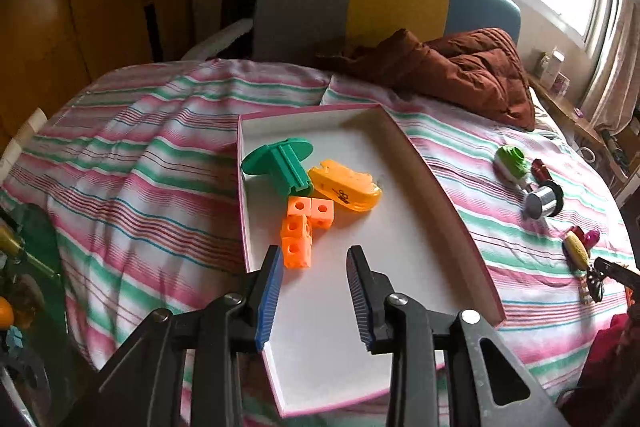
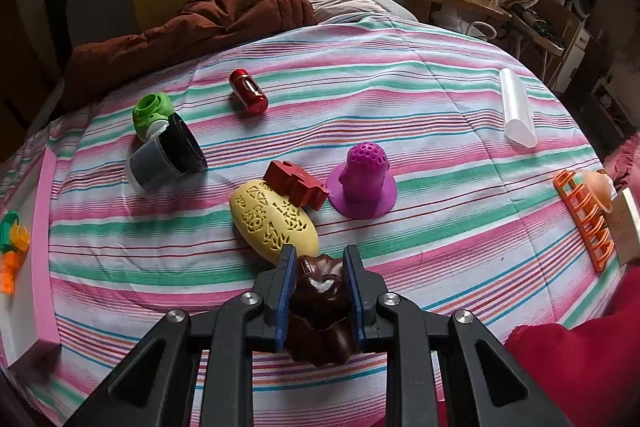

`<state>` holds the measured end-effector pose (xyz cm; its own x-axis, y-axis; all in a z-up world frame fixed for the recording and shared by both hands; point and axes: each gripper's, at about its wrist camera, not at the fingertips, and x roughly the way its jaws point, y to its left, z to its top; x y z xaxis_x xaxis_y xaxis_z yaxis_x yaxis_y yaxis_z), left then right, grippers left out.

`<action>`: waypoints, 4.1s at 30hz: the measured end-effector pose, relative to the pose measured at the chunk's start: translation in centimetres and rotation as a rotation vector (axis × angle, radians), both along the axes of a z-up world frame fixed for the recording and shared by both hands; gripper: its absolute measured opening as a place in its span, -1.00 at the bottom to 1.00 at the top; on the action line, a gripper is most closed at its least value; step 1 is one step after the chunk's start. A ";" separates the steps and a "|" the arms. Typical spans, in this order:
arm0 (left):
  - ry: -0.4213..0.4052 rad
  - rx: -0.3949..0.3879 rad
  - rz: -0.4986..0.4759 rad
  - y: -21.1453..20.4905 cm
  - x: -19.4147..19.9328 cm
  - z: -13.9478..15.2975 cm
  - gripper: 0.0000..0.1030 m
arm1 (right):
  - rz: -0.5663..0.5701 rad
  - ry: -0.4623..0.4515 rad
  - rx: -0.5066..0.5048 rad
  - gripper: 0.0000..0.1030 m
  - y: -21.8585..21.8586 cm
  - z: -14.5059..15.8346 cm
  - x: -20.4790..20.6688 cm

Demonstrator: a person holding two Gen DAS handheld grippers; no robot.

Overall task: Organize rigid objects
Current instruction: 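Carry the orange cube blocks into the tray with the left gripper and release, then carry the brown flower piece toward the tray with the right gripper, then open the right gripper to release the brown flower piece in the tray, then withdraw both tools from the tray toward the remaining toys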

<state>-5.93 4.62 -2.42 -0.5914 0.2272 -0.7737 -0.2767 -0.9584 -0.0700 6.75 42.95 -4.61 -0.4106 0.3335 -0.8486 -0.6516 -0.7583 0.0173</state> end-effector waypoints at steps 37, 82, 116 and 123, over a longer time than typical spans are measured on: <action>0.011 0.019 0.010 -2.6 3.4 0.0 -0.37 | 0.300 0.205 -0.135 -0.54 -8.9 4.8 -2.9; -0.041 0.038 0.062 -5.4 2.1 -1.4 -0.37 | 0.752 0.071 -0.027 -0.40 -25.9 2.8 -23.8; -0.012 -0.021 -0.027 -2.0 4.2 -0.1 -0.30 | 0.603 0.164 0.043 0.21 -17.8 5.0 -12.2; -0.025 -0.030 -0.073 -0.4 4.3 -0.1 -0.27 | 0.457 0.148 0.064 0.39 -10.6 5.0 -9.9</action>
<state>-1.62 4.18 -2.57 -0.5544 0.2452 -0.7953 -0.3444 -0.9376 -0.0490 -3.19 32.31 0.41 -0.6421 0.1407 -0.7536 -0.2457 -0.9689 0.0284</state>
